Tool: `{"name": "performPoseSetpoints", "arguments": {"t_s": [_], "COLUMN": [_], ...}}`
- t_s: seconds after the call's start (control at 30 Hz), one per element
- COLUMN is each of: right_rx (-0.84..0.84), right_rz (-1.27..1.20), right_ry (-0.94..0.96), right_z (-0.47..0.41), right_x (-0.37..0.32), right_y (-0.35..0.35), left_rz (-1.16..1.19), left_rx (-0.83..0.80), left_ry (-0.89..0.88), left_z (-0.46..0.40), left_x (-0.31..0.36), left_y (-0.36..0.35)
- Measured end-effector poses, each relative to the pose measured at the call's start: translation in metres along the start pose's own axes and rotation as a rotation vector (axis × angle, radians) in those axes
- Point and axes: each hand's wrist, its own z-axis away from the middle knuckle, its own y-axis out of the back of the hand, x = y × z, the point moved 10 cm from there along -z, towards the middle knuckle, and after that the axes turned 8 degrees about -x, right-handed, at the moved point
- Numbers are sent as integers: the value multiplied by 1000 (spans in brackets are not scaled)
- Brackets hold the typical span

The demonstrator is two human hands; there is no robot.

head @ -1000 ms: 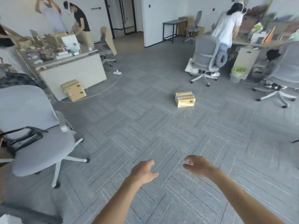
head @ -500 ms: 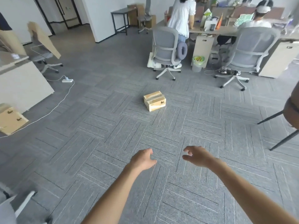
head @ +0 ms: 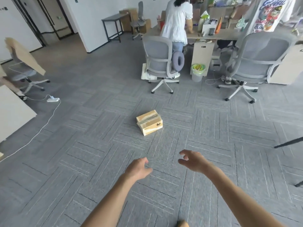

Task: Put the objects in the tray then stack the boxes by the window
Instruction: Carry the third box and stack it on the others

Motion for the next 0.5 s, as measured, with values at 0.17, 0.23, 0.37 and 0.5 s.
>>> {"name": "performPoseSetpoints", "arguments": {"t_s": [0.17,0.23,0.37,0.5], "right_rx": [-44,-61,-90,-105], "right_rz": [61,93,156,204], "right_ry": [35,47,99,93], "right_z": [-99,-137,-224,-326], "right_x": [-12,-21,-41,-56], "right_y": [90,119,170,218], "left_rz": [47,50,58,77], "left_rx": [16,20,23,13], "left_ry": [34,59,88,98], "left_z": [-92,-128,-210,-311], "left_x": [43,50,54,55], "left_y": [66,91,139,178]}}
